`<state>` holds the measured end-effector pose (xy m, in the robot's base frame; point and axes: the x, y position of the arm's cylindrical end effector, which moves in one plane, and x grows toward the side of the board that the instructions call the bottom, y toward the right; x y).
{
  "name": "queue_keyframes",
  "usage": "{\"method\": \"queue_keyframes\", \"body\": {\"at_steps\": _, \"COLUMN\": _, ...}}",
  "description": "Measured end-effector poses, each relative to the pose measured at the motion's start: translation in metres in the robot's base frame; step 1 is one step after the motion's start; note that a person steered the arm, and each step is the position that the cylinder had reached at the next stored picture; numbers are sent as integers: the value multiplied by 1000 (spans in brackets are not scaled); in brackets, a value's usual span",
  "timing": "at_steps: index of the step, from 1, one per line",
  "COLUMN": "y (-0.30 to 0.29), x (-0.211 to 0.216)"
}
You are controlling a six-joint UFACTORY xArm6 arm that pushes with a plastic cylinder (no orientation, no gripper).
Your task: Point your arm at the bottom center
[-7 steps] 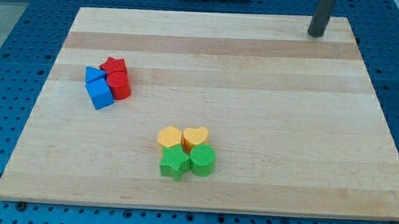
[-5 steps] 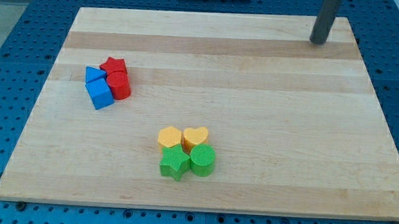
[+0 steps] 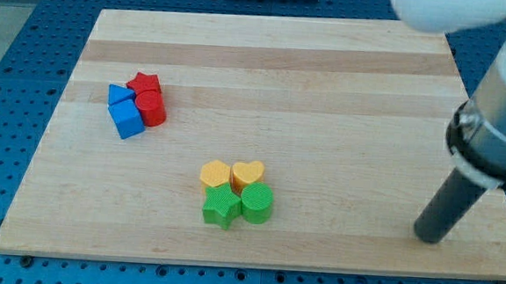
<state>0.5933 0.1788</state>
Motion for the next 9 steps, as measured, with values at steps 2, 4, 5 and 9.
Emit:
{"method": "queue_keyframes", "body": {"at_steps": 2, "y": -53, "x": 22}}
{"method": "queue_keyframes", "body": {"at_steps": 4, "y": -71, "x": 19}}
{"method": "queue_keyframes", "body": {"at_steps": 5, "y": -71, "x": 7}}
{"method": "queue_keyframes", "body": {"at_steps": 9, "y": -99, "x": -11}}
